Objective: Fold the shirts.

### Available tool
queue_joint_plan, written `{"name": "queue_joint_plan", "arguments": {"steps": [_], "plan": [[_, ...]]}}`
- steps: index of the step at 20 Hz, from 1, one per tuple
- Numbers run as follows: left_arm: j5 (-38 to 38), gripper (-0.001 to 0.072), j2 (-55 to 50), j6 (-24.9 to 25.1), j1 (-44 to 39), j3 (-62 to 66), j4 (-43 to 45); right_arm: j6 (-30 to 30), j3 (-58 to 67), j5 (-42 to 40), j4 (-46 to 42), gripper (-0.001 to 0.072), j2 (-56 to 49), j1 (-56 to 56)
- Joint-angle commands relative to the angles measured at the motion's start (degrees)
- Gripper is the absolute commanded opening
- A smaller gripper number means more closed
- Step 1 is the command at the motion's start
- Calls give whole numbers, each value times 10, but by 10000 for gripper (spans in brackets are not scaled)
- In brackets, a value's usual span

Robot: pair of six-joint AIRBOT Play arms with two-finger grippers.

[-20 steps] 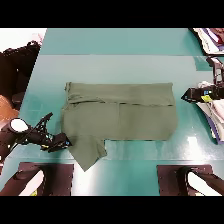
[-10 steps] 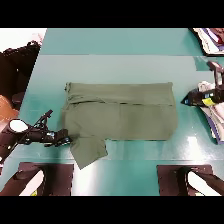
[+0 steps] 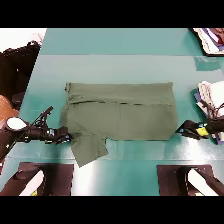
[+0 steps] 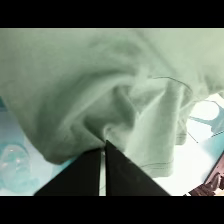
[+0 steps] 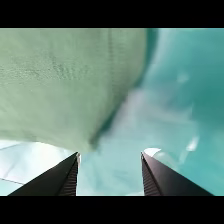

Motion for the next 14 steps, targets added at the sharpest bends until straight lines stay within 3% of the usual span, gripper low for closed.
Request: {"name": "queue_joint_plan", "arguments": {"steps": [1, 2, 6, 7, 10, 14], "plan": [[0, 33, 0, 3, 0, 1, -5, -17, -38, -41, 40, 428, -35, 32], [0, 34, 0, 3, 0, 1, -5, -16, -33, -48, 39, 421, -51, 51], [-2, 32, 1, 9, 0, 4, 6, -21, 1, -53, 27, 47, -86, 102], [-13, 32, 1, 8, 0, 12, 10, -21, 10, -41, 12, 14, -84, 107], [-60, 31, 13, 4, 0, 50, 21, -20, 21, 14, -41, 14, -36, 106], [-106, 31, 136, -73, 0, 60, 39, -2, 20, 85, -87, 13, 75, 106]]}}
